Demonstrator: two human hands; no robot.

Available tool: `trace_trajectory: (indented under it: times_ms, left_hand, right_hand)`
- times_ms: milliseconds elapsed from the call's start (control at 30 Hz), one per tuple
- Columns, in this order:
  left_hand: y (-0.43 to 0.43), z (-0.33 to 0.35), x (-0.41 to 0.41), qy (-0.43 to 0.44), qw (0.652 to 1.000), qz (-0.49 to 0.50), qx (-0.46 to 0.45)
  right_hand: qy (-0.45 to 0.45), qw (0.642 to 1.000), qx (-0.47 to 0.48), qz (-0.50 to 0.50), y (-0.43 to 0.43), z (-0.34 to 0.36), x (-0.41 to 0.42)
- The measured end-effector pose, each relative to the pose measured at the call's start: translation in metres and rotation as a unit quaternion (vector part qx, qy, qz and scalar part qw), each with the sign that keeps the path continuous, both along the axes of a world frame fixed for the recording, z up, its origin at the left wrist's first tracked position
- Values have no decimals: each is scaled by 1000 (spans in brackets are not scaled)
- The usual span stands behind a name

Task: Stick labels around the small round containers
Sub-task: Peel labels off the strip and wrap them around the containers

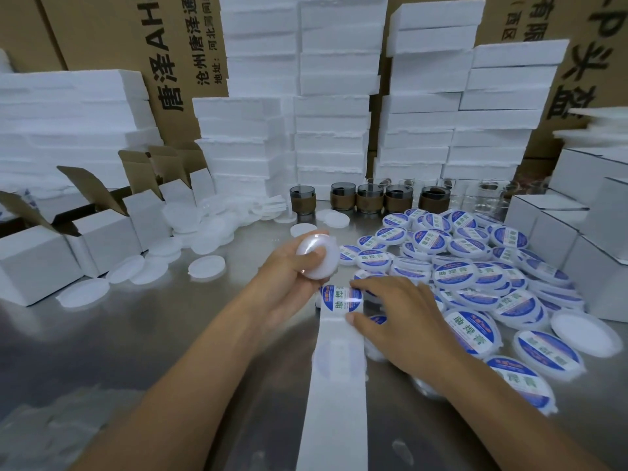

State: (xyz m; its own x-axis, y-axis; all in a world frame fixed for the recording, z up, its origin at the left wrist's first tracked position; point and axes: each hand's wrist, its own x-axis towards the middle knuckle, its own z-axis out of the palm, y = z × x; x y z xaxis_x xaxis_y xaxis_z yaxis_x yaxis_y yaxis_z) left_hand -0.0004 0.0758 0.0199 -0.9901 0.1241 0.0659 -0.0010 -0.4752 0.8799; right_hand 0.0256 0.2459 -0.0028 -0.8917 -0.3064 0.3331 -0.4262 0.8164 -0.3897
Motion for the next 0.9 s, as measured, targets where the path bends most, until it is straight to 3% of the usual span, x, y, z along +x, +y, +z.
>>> trace_trajectory:
  times_ms: [367,567,900]
  left_hand:
    - [-3,1,6,23,993,-81,78]
    - [-6,-2,2,-2,998,-60,-15]
    - [2,-14,2,19,979,-79,-187]
  right_hand:
    - [66,994,-84,-36,3,6,-1]
    - [132,976,-145,-95,11,9,-4]
    - [82,987,-130,-44,11,11,-2]
